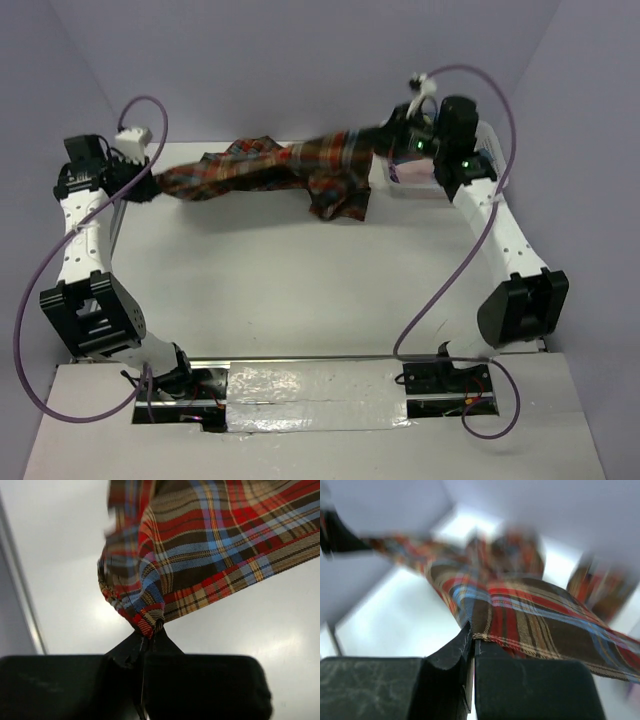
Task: Fold and stack the long sleeve shirts
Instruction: Flatten the shirt out
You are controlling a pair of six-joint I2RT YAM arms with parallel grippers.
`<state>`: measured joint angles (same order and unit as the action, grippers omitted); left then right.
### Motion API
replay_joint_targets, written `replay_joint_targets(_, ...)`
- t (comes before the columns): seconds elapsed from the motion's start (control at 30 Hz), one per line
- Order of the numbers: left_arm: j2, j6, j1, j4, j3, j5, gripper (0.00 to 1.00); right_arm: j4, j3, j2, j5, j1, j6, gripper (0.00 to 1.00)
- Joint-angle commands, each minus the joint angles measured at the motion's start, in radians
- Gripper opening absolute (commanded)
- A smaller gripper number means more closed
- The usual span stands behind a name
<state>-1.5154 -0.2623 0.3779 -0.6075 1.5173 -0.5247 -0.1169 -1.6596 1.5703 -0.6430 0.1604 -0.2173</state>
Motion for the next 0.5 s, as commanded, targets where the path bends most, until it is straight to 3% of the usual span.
replay_joint_targets(0.0,0.044,-0.158,0.024,-0.152,-0.126,0.146,0.0,-0.075,0.269,-0.163,-0.001,0.05,0.186,0.0)
replay_joint_targets(0.13,0.06,-0.261,0.073,-0.265,-0.332,0.229,0.0,-0.196,0.606,-0.385,0.057,0.158,0.248,0.0)
replay_joint_targets(0.23,0.067,-0.282,0.091,-0.256,-0.439,0.301,0.0,-0.294,0.701,-0.472,0.146,0.227,0.26,0.0)
replay_joint_targets(0.37,0.043,-0.235,0.096,-0.233,-0.402,0.269,0.0,-0.277,0.664,-0.53,0.319,0.228,0.249,0.0)
replay_joint_targets(0.43,0.011,-0.184,0.079,-0.247,-0.281,0.191,0.0,-0.256,0.551,-0.485,0.374,0.173,0.256,0.0)
replay_joint_targets(0.47,-0.024,-0.169,0.069,-0.253,-0.229,0.171,0.0,-0.253,0.491,-0.448,0.356,0.078,0.245,0.0)
